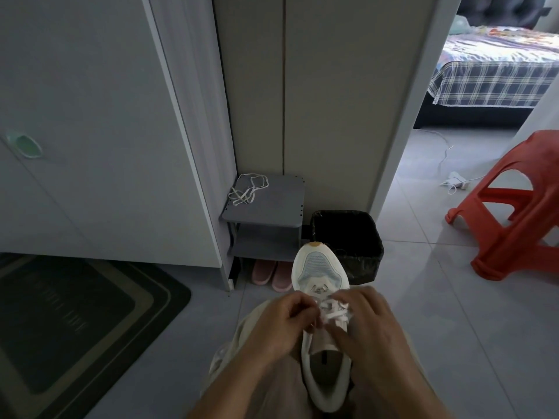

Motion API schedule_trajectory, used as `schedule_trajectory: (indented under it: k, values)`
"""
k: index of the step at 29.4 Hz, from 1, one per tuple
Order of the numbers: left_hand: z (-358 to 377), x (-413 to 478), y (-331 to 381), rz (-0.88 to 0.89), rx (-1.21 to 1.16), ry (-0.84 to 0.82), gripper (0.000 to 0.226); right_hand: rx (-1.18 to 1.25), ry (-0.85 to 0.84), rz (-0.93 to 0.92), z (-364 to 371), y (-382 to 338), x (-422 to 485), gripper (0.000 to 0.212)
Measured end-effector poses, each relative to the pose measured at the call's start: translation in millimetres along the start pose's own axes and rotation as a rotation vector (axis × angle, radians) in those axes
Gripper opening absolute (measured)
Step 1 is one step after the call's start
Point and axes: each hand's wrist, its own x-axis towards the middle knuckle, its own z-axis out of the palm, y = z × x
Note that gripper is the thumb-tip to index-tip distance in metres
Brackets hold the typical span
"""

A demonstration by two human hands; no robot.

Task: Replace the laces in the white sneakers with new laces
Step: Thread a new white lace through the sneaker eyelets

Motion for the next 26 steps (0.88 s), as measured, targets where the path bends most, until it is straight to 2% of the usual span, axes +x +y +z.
schedule_trajectory:
  k: [2,4,6,8,11,15,17,19,22,24,26]
  values:
    - [-7.7,6.1,4.0,0.02,0.129,-0.104,0.01,-0.113,0.016,-0.177,-4.1,3.1,5.4,0.058]
    - [-10.7,9.6,11.1,0.033,0.148,-0.165,0.01,-0.119,-0.003,-0.276,-5.5,4.7,14.1,0.047]
    - [-12.7,10.3,14.8,0.025,0.043,-0.131,0.01,0.008,-0.025,-0.252,-8.3,6.0,21.9,0.024]
    - [-13.3,8.9,13.9,-0.01,-0.106,-0.065,0.008,0.065,-0.067,-0.214,-11.8,5.9,24.4,0.013]
    - [-11.5,6.1,7.3,-0.049,-0.168,0.02,0.022,0.009,-0.097,-0.231,-6.5,6.5,23.3,0.013]
    - [-10.6,6.7,3.2,-0.076,-0.16,0.031,0.027,0.089,-0.098,-0.216,-0.3,10.6,21.6,0.009]
    - [-12.9,7.0,-3.3,-0.054,-0.025,0.093,0.026,0.104,-0.073,-0.112,0.6,14.9,21.1,0.006]
    - [-11.7,5.1,-15.5,0.008,0.271,0.156,0.028,0.125,-0.1,0.034,2.3,18.8,19.0,0.005]
    - [3.8,-3.3,-31.6,0.119,0.595,0.157,0.03,0.044,-0.163,0.068,8.0,16.7,13.5,0.011]
    - [12.7,-7.8,-37.0,0.172,0.511,0.201,0.022,-0.076,-0.227,0.069,12.3,10.8,10.9,0.015]
    - [15.1,-8.3,-41.2,0.154,0.355,0.247,0.018,-0.203,-0.214,0.027,21.0,5.6,8.5,0.007]
